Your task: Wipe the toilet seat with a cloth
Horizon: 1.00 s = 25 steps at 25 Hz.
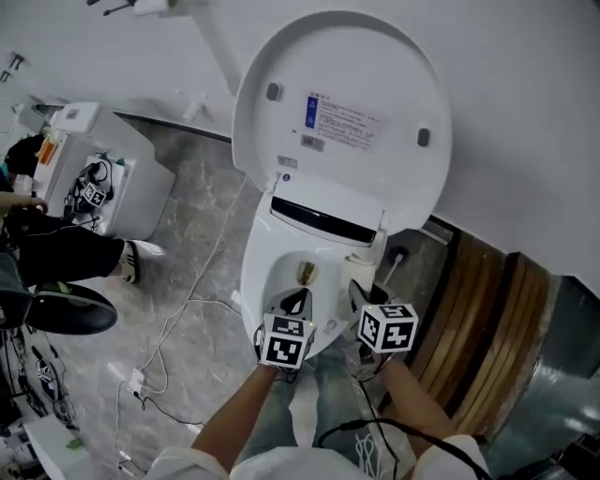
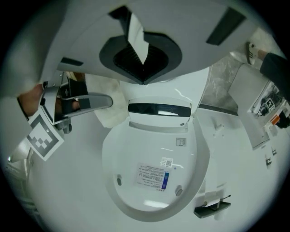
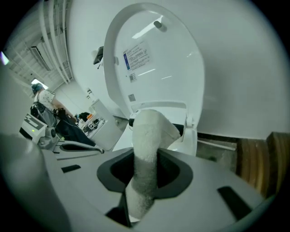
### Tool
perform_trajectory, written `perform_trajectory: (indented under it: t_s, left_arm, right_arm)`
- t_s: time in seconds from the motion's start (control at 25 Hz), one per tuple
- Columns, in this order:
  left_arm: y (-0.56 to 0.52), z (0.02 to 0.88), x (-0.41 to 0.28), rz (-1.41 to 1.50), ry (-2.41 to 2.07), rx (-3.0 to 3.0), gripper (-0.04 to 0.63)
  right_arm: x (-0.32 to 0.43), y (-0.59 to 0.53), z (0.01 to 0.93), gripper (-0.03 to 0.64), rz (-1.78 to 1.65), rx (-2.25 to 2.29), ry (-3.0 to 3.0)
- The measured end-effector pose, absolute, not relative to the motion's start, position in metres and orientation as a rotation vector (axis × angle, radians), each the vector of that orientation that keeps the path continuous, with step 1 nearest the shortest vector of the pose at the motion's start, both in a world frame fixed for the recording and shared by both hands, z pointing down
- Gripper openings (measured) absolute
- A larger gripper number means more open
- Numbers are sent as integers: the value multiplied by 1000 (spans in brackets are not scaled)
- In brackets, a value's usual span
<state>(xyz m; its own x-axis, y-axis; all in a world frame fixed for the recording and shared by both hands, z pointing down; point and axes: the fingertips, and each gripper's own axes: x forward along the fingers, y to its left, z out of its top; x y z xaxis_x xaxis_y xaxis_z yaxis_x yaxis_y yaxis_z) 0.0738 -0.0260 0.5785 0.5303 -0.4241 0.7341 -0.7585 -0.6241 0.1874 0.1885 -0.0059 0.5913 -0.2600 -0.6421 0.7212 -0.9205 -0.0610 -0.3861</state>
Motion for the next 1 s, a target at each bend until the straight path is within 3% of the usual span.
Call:
perform_trajectory:
  t_s: [0.6, 1.0]
  left_arm:
    - [60, 452, -16, 670, -964, 2178, 11]
    - [85, 354, -40, 597, -963, 2290, 11]
  right_arm:
    - [112, 111, 463, 100, 1314, 2086, -1694]
    - [71, 156, 392, 100, 1121, 2097, -1631]
